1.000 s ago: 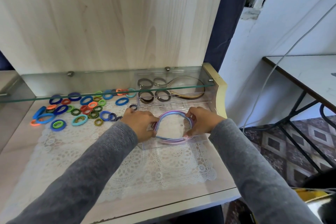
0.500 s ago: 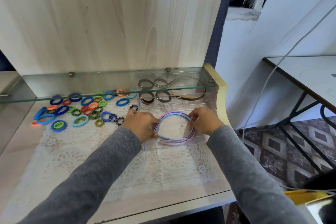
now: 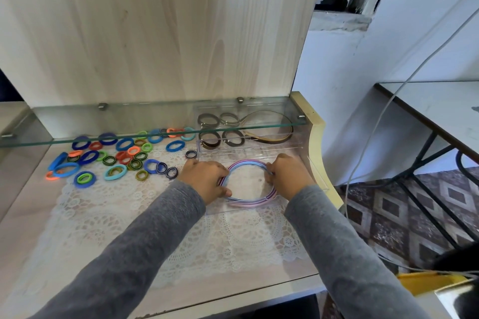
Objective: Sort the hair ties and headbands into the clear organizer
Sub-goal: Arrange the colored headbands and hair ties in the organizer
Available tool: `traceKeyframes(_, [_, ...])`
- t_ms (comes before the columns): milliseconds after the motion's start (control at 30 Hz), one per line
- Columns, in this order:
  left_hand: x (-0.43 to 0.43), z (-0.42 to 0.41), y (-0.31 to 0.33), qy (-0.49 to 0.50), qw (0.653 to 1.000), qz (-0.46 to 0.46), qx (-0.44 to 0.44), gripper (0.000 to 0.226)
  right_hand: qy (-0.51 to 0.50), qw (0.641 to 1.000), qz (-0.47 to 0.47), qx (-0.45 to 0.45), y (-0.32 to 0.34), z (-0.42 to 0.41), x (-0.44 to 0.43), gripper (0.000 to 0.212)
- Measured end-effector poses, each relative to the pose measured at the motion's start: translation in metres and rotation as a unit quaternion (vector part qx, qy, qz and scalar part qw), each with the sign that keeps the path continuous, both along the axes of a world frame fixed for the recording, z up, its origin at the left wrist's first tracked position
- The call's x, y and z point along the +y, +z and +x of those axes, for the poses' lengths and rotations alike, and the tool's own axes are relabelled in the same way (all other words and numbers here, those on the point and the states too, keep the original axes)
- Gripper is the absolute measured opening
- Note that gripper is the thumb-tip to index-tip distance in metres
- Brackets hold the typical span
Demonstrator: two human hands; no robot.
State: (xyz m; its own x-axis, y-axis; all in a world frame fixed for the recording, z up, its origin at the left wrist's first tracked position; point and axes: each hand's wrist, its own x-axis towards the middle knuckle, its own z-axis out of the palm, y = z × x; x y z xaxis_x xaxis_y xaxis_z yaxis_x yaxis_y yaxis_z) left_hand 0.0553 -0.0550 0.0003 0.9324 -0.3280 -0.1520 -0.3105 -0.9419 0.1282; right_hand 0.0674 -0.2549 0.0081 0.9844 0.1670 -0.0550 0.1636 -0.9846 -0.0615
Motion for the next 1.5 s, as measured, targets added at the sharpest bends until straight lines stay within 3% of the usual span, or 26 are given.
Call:
traceKeyframes(200, [0.002, -0.001, 0.001, -0.004, 1.0, -0.008, 0.006, 0.06, 0.016, 1.0, -0.005, -0.014, -0.002, -0.002, -0.003, 0.035])
traceKeyframes(433, [0.001, -0.002, -0.003, 0.01, 0.999, -0.034, -0.009, 0.054, -0.046, 0.994, 0.101, -0.016, -0.007, -0.004, -0.003, 0.029])
traceKeyframes(567, [0.002, -0.005, -0.001, 0.007, 0.999, -0.038, -0.004, 0.053, -0.059, 0.992, 0.106, -0.03, -0.01, -0.002, -0.001, 0.028])
traceKeyframes(767, [0.001, -0.016, -0.004, 0.034, 0.997, -0.035, -0.051, 0.049, 0.001, 0.986, 0.157, -0.057, -0.011, -0.01, 0.024, 0.035])
traceKeyframes(1500, [0.004, -0.017, -0.02, 0.053, 0.997, -0.047, -0.018, 0.055, -0.147, 0.98, 0.126, -0.032, -0.011, -0.007, -0.008, 0.032])
